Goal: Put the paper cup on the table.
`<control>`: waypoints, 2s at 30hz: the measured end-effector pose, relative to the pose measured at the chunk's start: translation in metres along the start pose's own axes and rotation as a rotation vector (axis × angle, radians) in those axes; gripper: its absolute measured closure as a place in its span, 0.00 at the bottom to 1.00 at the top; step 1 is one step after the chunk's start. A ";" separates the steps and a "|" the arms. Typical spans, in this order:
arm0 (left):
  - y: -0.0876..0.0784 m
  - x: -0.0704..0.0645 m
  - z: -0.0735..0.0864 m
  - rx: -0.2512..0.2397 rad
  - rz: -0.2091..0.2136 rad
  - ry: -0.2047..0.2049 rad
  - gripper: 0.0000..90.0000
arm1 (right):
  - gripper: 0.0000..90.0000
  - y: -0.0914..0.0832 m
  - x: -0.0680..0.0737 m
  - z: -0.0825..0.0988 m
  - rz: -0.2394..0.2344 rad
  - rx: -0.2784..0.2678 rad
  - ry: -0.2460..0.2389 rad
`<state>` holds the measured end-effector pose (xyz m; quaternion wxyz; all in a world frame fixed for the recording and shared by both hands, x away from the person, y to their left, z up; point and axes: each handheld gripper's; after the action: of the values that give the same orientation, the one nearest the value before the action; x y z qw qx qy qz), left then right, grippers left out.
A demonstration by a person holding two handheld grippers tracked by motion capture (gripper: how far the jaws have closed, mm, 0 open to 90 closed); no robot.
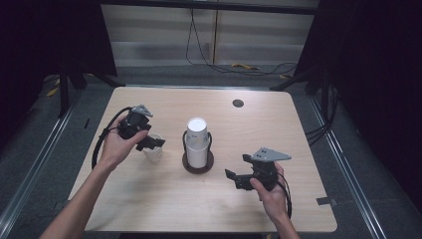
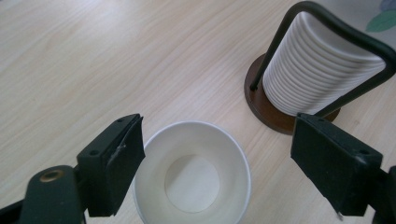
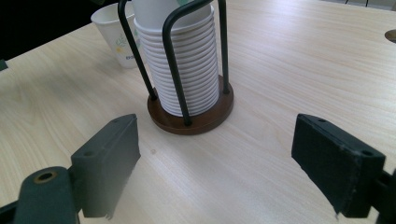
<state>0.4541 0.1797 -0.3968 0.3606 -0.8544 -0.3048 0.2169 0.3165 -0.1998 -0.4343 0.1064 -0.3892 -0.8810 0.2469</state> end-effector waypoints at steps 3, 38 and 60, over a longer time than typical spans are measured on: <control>-0.002 -0.003 0.007 -0.052 0.015 0.000 0.19 | 0.16 0.000 -0.001 0.000 0.001 0.000 0.001; -0.013 -0.048 0.068 -0.231 0.049 -0.027 0.19 | 0.16 0.000 0.000 0.001 0.004 0.007 0.001; 0.005 -0.062 0.125 -0.240 0.092 -0.089 0.18 | 0.17 0.005 0.005 0.004 0.000 0.025 -0.009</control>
<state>0.3376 0.1955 -0.4726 0.2315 -0.8941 -0.3047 0.2327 0.3145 -0.1951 -0.4403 0.1073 -0.3865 -0.8784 0.2599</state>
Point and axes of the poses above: each handheld gripper's, and its own axes: y roughly forward along the jaws, z roughly out of its underside, x roughly to its left, and after that the axes turned 8 degrees about -y, right-handed
